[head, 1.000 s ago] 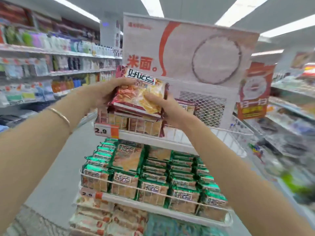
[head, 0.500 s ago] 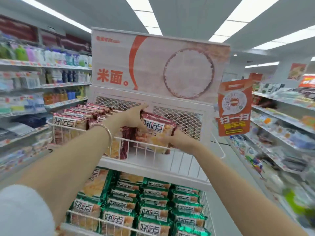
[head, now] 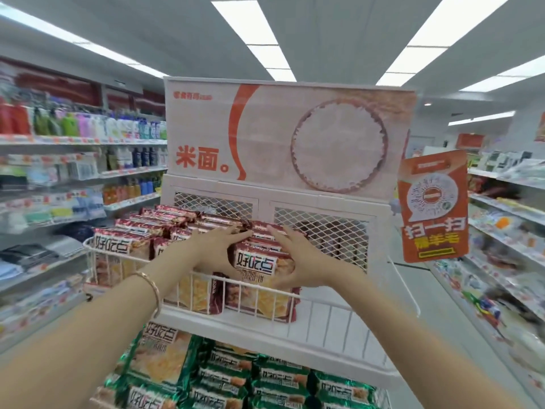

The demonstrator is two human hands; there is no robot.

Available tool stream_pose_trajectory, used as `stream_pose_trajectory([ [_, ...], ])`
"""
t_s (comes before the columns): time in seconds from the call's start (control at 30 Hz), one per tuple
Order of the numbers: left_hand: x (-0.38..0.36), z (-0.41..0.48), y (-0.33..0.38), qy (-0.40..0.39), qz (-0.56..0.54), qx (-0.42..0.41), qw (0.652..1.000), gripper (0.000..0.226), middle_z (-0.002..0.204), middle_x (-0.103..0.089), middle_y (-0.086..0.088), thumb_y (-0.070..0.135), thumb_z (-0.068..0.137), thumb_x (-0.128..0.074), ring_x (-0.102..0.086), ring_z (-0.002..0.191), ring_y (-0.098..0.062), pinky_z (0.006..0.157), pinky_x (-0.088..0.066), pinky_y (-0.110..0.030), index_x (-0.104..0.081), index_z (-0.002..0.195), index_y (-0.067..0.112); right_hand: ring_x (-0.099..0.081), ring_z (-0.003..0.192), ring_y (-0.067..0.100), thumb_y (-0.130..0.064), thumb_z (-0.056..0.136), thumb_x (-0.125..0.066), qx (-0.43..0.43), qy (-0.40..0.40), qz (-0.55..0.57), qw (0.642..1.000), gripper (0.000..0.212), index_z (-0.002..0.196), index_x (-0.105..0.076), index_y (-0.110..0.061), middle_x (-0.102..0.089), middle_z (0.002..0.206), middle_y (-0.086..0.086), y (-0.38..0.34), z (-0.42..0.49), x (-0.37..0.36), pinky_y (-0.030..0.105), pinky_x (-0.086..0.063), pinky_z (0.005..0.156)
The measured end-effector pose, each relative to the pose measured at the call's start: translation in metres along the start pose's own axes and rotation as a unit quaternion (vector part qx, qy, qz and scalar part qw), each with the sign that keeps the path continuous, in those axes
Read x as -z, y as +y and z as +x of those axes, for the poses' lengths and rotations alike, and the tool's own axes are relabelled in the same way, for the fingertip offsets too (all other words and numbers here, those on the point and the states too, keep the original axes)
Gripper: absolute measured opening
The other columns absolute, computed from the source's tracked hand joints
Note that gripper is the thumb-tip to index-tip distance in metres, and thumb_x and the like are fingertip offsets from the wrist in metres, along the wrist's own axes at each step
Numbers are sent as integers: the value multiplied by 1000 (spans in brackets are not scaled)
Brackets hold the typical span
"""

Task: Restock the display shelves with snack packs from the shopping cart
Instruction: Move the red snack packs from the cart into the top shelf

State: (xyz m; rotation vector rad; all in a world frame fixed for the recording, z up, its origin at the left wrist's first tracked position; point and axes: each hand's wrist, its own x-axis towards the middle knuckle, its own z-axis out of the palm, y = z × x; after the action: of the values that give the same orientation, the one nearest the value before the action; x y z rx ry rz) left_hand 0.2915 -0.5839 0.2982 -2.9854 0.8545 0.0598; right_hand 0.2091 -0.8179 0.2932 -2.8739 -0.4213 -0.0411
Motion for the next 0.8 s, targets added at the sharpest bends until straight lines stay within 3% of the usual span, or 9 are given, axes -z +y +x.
stream_pose_trajectory([
  [0.13, -3, 0, 4, 20, 50, -2, 999, 116, 167, 9, 11, 85, 69, -60, -2, 154, -25, 118, -18, -64, 14, 152, 52, 7, 154, 28, -51, 93, -64, 18, 13, -166, 986, 100, 149, 19, -54, 10, 168, -1, 3, 22, -24, 60, -24, 119],
  [0.3, -8, -2, 8, 27, 63, 2, 998, 114, 167, 6, 10, 86, 69, -57, -3, 154, -26, 117, -17, -67, 13, 153, 50, -6, 153, 29, -57, 89, -64, 12, 42, -204, 978, 103, 152, 18, -48, 1, 168, 2, 2, 19, -30, 54, -41, 111],
  [0.43, -7, -8, 7, 50, 45, -10, 998, 113, 167, -2, 9, 85, 69, -59, -10, 154, -25, 118, -17, -65, 3, 156, 48, -6, 154, 28, -60, 90, -60, -3, 17, -197, 980, 98, 155, 10, -45, 0, 168, 0, -6, 12, -24, 62, -28, 116],
  [0.5, -3, -15, 5, 85, -22, -29, 996, 108, 165, -17, 9, 82, 69, -62, -22, 151, -21, 119, -23, -58, -14, 157, 42, -8, 154, 25, -70, 86, -57, -28, -12, -132, 991, 95, 158, -2, -41, -6, 168, -3, -11, 12, -15, 63, -13, 119],
  [0.53, -1, -22, 5, 115, -77, -40, 990, 101, 162, -28, 9, 79, 72, -63, -30, 147, -19, 119, -28, -52, -25, 156, 38, -16, 152, 25, -76, 84, -52, -40, -1, -76, 996, 91, 158, -15, -38, -17, 166, -2, -15, 14, -10, 61, -13, 120],
  [0.63, 4, -48, -9, 248, -162, -40, 954, 63, 144, -54, 6, 58, 89, -60, -50, 132, -17, 111, -40, -38, -52, 142, 25, -37, 142, 22, -73, 93, -33, -53, 145, -31, 988, 69, 148, -44, -33, -45, 152, -4, -39, 21, -4, 61, -19, 118],
  [0.7, 4, -70, -33, 315, -144, -12, 938, 42, 132, -63, 2, 40, 94, -61, -55, 122, -19, 103, -43, -36, -62, 130, 21, -33, 143, 22, -59, 101, -30, -30, 197, -58, 978, 58, 149, -43, -29, -43, 152, 0, -67, 27, -12, 58, -11, 120],
  [0.8, -9, -106, -89, 347, -129, 58, 927, 27, 119, -66, -2, 27, 91, -61, -57, 112, -22, 93, -46, -37, -66, 117, 20, -32, 144, 22, -51, 104, -30, 38, 227, -69, 971, 53, 148, -44, -23, -43, 152, 2, -127, 41, -36, 55, -8, 121],
])
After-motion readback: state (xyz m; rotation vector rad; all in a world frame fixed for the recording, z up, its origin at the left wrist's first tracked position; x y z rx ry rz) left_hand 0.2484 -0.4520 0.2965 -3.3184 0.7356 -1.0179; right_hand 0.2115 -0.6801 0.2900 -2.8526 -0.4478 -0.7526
